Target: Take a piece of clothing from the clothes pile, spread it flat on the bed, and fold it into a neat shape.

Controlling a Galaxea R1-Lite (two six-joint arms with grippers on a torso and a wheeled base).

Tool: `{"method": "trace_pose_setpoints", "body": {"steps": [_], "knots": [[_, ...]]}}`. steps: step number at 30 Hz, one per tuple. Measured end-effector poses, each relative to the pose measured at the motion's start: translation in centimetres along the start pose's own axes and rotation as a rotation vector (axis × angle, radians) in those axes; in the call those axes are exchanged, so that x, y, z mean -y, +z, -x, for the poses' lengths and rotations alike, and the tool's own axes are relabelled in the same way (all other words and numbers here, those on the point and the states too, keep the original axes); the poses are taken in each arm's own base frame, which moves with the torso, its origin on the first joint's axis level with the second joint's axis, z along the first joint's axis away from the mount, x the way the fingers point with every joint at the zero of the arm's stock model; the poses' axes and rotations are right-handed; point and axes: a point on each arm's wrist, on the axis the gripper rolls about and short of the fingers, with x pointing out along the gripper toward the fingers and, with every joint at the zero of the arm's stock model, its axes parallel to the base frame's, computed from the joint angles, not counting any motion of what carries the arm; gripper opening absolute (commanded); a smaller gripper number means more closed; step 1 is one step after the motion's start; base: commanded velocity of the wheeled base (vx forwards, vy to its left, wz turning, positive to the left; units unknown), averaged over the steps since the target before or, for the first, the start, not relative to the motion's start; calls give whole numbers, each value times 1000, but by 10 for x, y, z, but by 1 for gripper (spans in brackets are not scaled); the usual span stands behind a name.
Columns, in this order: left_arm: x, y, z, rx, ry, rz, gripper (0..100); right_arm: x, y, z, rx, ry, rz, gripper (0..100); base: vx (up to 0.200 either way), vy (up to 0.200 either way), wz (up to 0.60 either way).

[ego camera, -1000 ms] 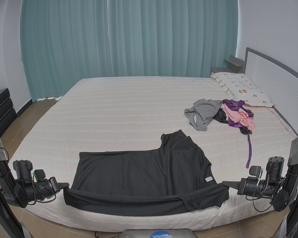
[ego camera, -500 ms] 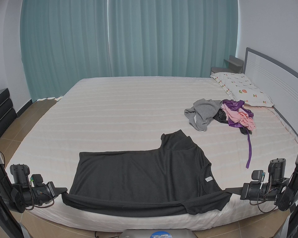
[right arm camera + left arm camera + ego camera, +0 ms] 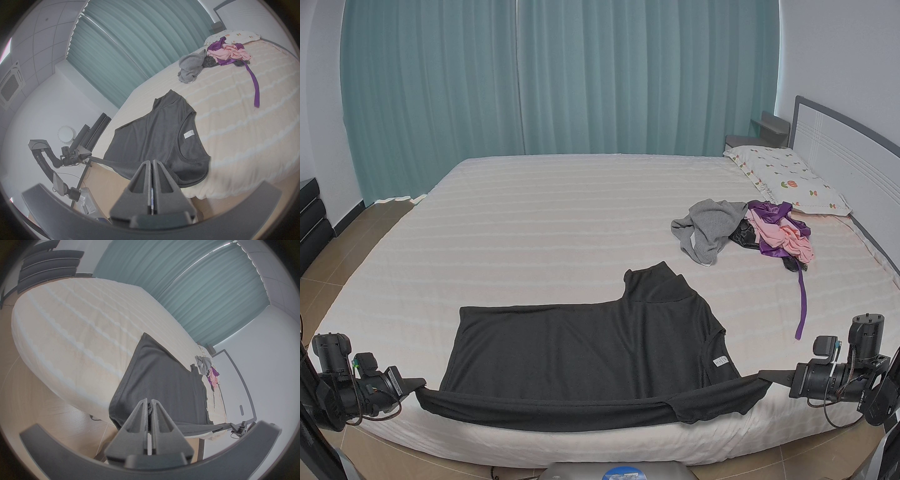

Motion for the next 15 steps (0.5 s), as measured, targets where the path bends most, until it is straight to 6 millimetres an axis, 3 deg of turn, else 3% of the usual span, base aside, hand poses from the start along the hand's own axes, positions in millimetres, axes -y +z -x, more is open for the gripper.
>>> {"method": "trace_pose_setpoints", "body": {"steps": [15], "knots": [[4,2,11,46,-5,27,0,1,-4,1,-31,-25,-18,0,0,0,0]]}}
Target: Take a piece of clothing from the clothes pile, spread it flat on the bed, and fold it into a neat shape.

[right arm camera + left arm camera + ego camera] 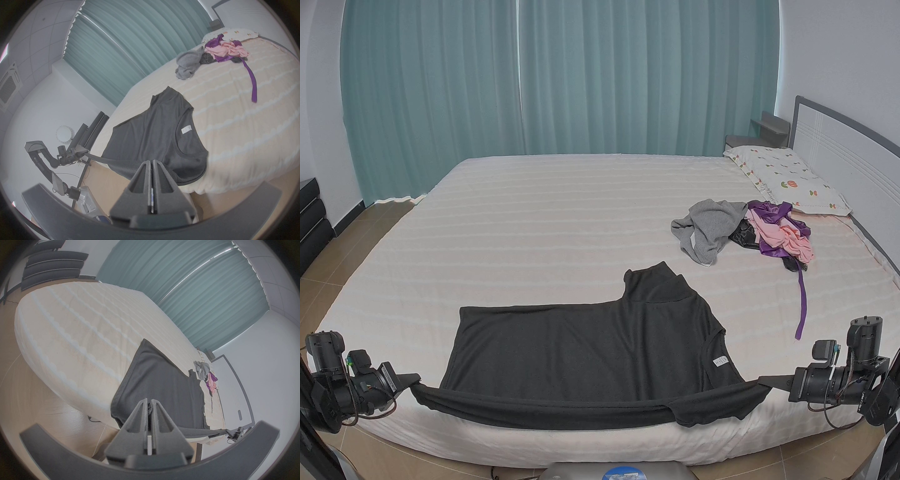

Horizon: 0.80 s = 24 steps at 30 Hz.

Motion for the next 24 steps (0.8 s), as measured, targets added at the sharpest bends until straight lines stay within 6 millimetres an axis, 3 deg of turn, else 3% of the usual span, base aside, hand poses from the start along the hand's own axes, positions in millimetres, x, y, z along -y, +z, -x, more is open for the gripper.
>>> {"method": "trace_pose_setpoints", "body": {"steps": [14,24], "knots": [[-10,-6,-13,-67,25,32,0,5,-7,-3,-57,-27,-21,0,0,0,0],[-11,8,-45,-51,93,21,0,17,16,-33,-19,-70,-11,0,0,0,0]]}}
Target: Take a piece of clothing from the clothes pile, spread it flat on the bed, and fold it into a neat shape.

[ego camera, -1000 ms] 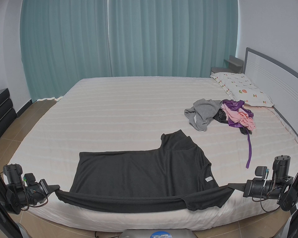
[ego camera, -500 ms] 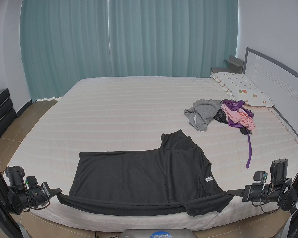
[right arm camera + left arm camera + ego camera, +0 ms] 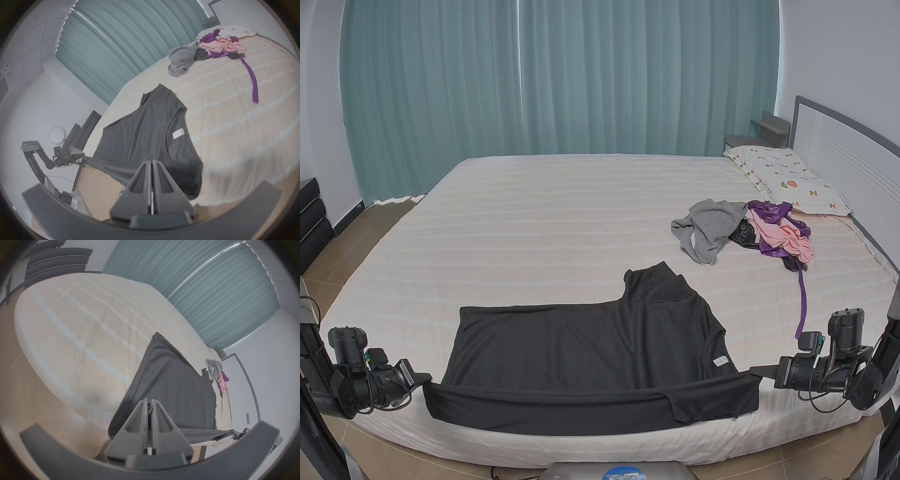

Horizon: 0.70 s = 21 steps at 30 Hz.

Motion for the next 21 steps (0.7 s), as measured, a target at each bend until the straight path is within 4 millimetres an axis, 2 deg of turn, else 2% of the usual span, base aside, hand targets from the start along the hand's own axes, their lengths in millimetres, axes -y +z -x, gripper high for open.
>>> {"method": "trace_pose_setpoints", "body": {"steps": [9,21], "knots": [[4,14,-26,1,-19,-11,0,11,15,-29,-14,-16,-12,0,0,0,0],[7,16,-55,-11,11,-40,0,22,26,-57,-58,-32,-38,0,0,0,0]]}}
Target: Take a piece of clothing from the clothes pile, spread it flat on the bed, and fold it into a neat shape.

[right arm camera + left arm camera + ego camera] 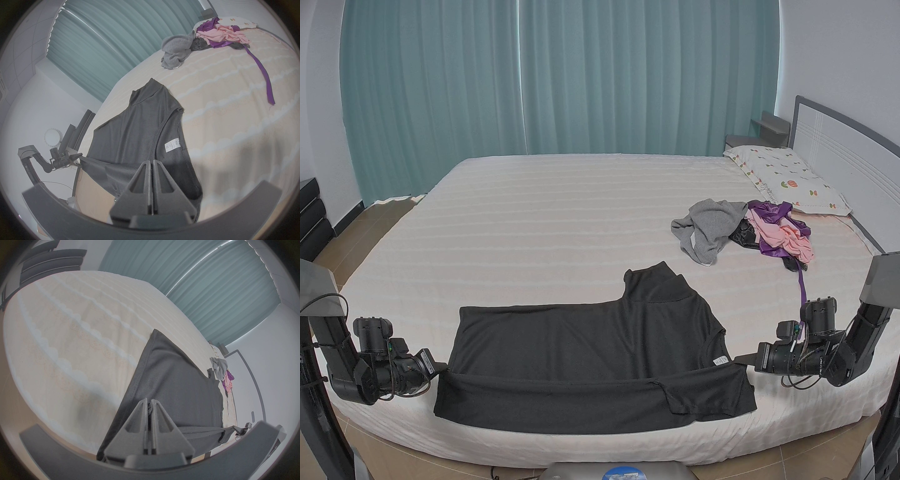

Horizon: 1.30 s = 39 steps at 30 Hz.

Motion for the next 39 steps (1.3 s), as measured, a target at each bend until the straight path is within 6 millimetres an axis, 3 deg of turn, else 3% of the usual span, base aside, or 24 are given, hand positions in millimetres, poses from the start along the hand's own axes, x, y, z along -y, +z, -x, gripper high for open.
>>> {"method": "trace_pose_setpoints", "body": {"steps": [7,8,9,10,22,31,39], "knots": [[-3,0,-10,-8,10,6,0,5,3,-13,-10,-1,-5,0,0,0,0],[-3,0,-11,-11,10,6,0,6,3,-14,-11,-1,-6,100,0,0,0],[-3,-1,-12,-14,11,6,0,7,3,-15,-14,-2,-8,100,0,0,0],[-3,-1,-12,-14,11,6,100,7,2,-15,-15,-2,-9,100,0,0,0],[-2,-2,-15,-17,10,32,100,9,0,-18,-24,7,-27,100,0,0,0],[0,2,-11,5,2,93,100,2,9,-11,40,35,-127,100,0,0,0],[4,12,-8,46,-16,157,100,0,11,-8,52,39,-129,100,200,0,0]]}}
